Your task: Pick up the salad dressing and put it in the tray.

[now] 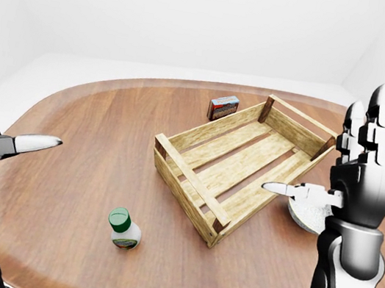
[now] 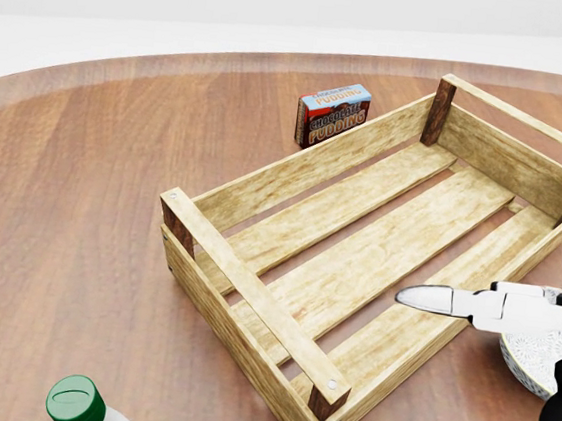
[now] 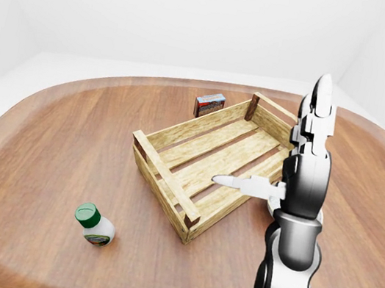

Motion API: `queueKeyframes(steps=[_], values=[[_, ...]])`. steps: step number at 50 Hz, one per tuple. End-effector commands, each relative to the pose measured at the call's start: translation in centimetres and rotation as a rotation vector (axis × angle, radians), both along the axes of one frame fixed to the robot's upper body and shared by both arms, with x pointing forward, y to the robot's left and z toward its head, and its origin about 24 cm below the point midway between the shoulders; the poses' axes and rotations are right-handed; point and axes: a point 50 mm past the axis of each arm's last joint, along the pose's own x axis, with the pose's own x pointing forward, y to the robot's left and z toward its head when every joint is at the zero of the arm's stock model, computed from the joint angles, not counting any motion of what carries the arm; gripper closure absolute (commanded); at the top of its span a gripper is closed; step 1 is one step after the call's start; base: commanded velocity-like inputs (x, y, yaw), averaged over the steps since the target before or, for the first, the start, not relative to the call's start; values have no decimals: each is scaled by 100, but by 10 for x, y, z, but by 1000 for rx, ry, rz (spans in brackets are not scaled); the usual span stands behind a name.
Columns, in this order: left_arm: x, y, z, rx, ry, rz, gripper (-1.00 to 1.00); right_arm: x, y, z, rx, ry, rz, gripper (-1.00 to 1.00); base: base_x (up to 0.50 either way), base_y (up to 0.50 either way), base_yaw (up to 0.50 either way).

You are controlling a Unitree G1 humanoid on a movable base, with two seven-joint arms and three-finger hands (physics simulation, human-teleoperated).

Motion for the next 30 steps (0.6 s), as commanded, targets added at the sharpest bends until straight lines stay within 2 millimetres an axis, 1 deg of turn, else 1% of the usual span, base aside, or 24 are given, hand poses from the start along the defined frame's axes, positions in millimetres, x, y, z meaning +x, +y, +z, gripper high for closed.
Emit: queueKeyframes(steps=[1,3,4,5,6,9,10,14,17,18,19,21,30], values=[[2,-2,-3,2,14,-4,-100,2,-5,-13,-49,73,-53,-100,6,50,0],[3,-2,-3,2,18,-4,-100,5,-4,-16,-90,91,-76,-100,6,50,0],[3,-2,-4,2,19,-4,-100,7,-7,-18,-49,94,-90,-100,6,50,0],[3,-2,-3,3,19,-4,-100,6,-9,-17,11,83,-60,-100,6,50,0],[2,-1,-3,3,17,-3,-100,5,-9,-13,-9,71,-50,-100,5,42,0],[3,-1,-5,1,26,-1,-100,3,-11,-10,38,45,-39,-100,0,0,0],[3,-1,-5,1,26,-2,-100,4,-13,-11,17,54,-59,-100,0,0,0],[4,-1,-5,1,27,-2,-100,5,-14,-13,34,63,-43,-100,0,0,0],[4,-1,-5,2,31,-2,-100,12,-12,-25,80,122,17,-100,5,-1,0],[5,-1,-6,1,34,-2,-100,15,1,-26,74,128,78,-100,50,-5,0],[5,-1,-6,0,36,-2,-100,17,4,-27,63,136,74,-100,50,-5,0],[4,-1,-6,1,33,-2,-100,14,8,-24,61,115,74,-100,50,-5,0],[3,-2,-4,5,20,-5,-100,7,8,-14,64,64,77,-100,50,-6,0]])
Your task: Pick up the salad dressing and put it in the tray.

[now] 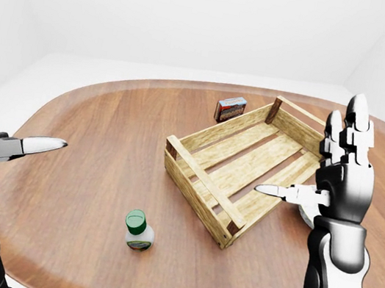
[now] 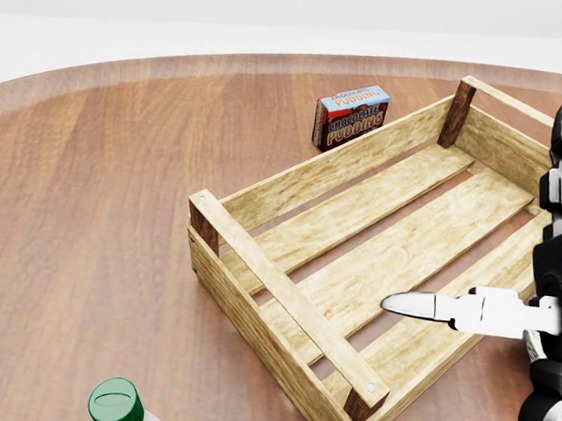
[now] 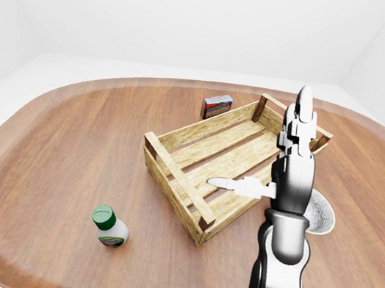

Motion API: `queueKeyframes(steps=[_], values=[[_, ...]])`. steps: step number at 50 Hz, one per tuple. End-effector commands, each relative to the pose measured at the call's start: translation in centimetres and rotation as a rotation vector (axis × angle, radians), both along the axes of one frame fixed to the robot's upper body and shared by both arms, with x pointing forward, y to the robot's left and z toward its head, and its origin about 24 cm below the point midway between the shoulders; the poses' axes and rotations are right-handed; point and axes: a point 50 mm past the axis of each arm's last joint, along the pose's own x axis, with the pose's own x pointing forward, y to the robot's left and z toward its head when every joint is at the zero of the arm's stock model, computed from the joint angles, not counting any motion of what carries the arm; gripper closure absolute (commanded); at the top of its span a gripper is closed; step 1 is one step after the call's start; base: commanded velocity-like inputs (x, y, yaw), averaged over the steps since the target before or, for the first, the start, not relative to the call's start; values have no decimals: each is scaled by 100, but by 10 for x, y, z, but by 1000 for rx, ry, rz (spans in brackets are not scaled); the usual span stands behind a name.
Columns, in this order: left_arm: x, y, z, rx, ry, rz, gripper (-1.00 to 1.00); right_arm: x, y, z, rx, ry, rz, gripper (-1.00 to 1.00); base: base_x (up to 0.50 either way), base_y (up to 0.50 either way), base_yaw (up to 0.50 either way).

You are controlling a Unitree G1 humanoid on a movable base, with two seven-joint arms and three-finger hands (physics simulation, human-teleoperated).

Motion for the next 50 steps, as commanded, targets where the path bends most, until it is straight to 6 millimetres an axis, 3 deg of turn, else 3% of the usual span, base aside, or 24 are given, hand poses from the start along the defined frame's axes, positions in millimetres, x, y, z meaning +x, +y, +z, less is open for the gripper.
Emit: queueKeyframes(steps=[1,15,18,26,29,33,44,50], values=[[-1,-1,1,3,-7,-2,-100,-3,5,4,14,-23,33,-100,50,-6,0],[0,-2,0,3,0,-4,-100,-21,19,31,-65,-164,58,-100,12,-19,0],[1,-2,-1,3,5,-4,-100,-13,12,19,-45,-97,31,-100,0,0,0],[1,-1,-2,3,9,-3,-100,-9,12,12,-39,-57,49,-100,0,0,0],[1,-1,-2,3,8,-3,-100,-14,19,23,-71,-113,67,-100,43,-5,0],[1,-1,-2,4,10,-4,-100,-12,26,22,-94,-109,78,-100,50,-5,0],[0,-2,0,6,1,-4,-100,-16,24,27,-70,-140,74,-100,50,-5,0],[-2,-1,2,-18,-26,-22,-100,-24,35,39,-126,-202,119,-100,0,0,0]])
